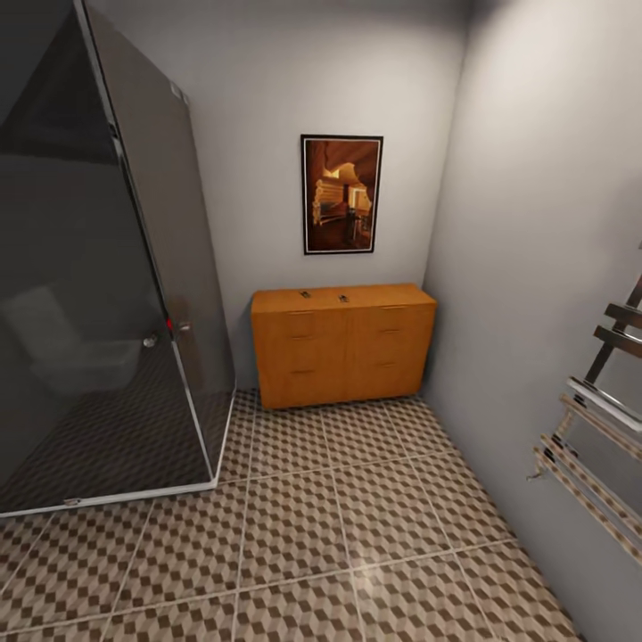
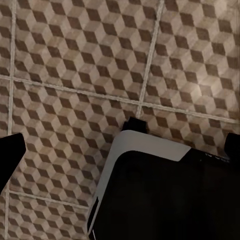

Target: Take the four mousetraps from the cabinet in the bathroom and place them on the bathroom floor. Make sure all four end up on the same floor surface, and ensure that at least two of them are either under or directly next to the same bathroom sink.

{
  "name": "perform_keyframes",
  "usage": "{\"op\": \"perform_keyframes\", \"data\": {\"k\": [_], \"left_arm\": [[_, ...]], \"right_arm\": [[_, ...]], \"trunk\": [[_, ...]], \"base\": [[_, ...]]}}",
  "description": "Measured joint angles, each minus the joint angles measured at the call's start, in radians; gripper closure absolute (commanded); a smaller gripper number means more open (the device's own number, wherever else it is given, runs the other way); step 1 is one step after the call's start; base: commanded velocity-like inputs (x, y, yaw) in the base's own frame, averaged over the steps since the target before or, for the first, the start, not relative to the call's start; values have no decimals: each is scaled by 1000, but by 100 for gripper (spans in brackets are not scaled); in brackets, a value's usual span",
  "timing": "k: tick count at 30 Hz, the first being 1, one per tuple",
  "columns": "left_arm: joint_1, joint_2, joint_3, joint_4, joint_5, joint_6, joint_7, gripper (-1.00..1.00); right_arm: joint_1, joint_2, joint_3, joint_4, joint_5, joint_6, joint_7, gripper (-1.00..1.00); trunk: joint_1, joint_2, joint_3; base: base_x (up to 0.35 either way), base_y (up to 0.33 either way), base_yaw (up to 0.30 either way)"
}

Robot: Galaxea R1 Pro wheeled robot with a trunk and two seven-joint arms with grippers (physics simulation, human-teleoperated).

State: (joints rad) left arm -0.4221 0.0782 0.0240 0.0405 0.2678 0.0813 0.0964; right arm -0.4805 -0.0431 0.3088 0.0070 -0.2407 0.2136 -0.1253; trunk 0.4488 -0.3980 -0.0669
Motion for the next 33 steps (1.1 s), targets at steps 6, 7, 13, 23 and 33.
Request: {"op": "perform_keyframes", "data": {"k": [6,7,13,23,33], "left_arm": [[0,0,0,1,0,0,0,-100],[0,0,0,1,0,0,0,-100],[0,0,0,1,0,0,0,-100],[0,0,0,1,0,0,0,-100],[0,-1,0,1,0,0,0,-100]], "right_arm": [[0,0,0,0,0,0,0,-100],[0,0,0,0,0,0,0,-100],[0,0,0,0,0,0,0,-100],[0,0,0,0,0,0,0,-100],[0,0,0,0,0,0,0,-100]], "trunk": [[0,0,8],[0,0,8],[0,0,11],[0,0,12],[0,0,12]], "base": [[336,0,2],[336,0,1],[336,-4,0],[336,-85,0],[333,-146,0]]}}
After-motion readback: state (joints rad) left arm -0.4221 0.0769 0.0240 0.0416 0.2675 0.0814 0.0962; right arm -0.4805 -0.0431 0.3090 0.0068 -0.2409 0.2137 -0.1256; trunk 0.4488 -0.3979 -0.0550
